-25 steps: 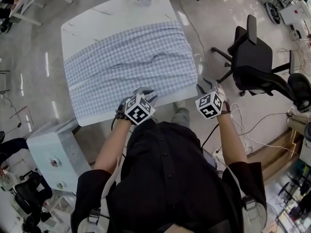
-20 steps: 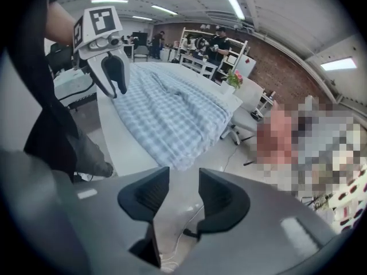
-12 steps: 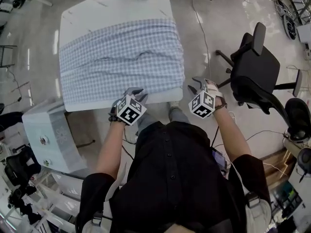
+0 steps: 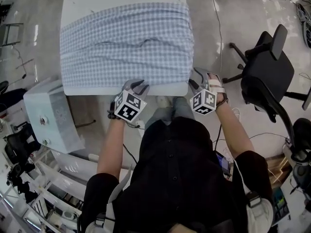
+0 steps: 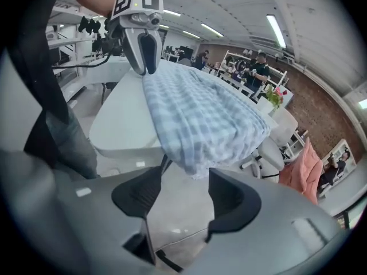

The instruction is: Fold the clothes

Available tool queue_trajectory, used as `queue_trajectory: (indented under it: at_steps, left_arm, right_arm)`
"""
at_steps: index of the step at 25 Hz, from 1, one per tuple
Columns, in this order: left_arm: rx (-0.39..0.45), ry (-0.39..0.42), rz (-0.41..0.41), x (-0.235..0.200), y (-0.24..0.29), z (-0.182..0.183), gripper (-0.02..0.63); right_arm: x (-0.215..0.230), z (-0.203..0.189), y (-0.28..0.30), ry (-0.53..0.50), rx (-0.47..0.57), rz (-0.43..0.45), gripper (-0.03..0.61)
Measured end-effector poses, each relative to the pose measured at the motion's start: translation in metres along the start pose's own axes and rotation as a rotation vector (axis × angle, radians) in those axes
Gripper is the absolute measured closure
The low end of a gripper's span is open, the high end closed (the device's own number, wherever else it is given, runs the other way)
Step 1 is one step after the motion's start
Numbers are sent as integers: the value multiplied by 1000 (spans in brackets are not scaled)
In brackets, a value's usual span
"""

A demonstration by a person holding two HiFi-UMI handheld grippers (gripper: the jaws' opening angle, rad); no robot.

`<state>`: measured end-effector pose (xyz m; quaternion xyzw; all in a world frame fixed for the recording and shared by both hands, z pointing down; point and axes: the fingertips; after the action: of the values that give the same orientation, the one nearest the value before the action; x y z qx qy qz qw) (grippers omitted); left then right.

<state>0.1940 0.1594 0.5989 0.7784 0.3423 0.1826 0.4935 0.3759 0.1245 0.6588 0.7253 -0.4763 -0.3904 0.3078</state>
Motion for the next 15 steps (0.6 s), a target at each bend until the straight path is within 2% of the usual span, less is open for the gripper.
queue_trajectory:
  at_steps: [7, 10, 13, 15]
  left_arm:
    - [12, 32, 50, -11, -2, -11, 505]
    - [7, 65, 42, -6, -4, -20, 450]
    - [21, 64, 45, -8, -5, -22, 439]
    - [27, 66, 47, -12, -5, -21, 439]
  right_arm:
    - [13, 0, 21, 29, 28, -46, 318]
    - [13, 3, 25, 25, 33, -50, 327]
    - [15, 4, 25, 15, 24, -83, 401]
    - [21, 5, 23, 24, 20, -110, 480]
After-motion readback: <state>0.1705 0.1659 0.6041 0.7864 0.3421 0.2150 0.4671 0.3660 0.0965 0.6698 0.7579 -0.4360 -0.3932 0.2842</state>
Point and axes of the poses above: the fingertips, and each gripper's own axes: y forward along the fingers, x to its right, z out of its top, and after that the axes turned 2 degrees about z, right-handed
